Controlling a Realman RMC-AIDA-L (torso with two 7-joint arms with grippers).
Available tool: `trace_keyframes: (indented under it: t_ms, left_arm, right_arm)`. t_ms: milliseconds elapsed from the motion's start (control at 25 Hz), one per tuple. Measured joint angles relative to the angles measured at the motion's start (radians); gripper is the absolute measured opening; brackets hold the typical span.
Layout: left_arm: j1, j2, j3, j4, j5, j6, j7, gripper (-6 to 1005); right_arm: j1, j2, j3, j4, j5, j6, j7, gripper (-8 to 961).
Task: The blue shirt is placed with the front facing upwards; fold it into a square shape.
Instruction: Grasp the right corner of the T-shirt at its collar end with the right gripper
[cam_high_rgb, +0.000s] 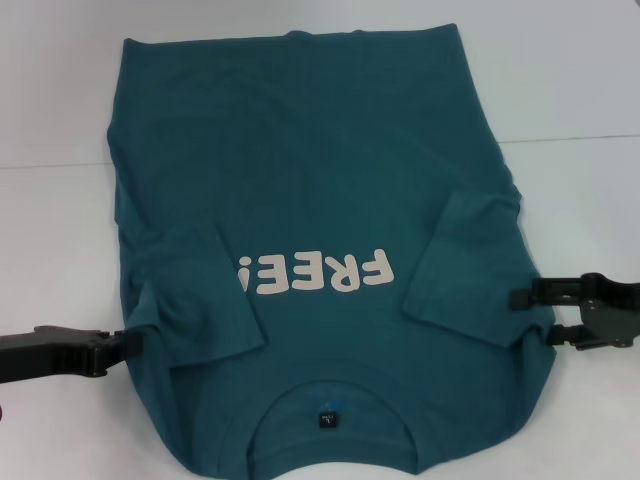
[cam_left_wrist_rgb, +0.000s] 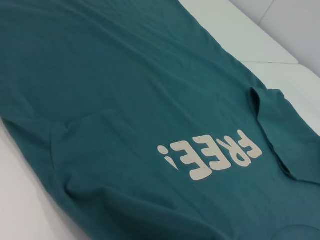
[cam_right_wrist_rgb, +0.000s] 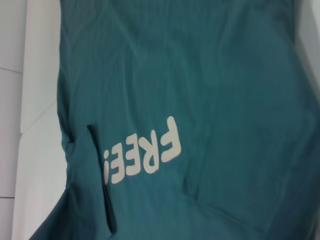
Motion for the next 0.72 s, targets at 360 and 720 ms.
trace_keyframes:
  t_ms: [360, 720]
  left_arm:
    - [-0.001, -0.001, 0.0, -0.001, 0.0, 0.0, 0.002, 25]
    - [-0.001, -0.002, 0.0, -0.008, 0.0, 0.0, 0.002, 26]
  right_arm:
    - [0.047, 0.005, -0.016, 0.017, -0.004, 0.016, 0.0, 941]
    - [0.032, -0.054, 0.002, 0.004, 0.002, -0.037, 0.009, 935]
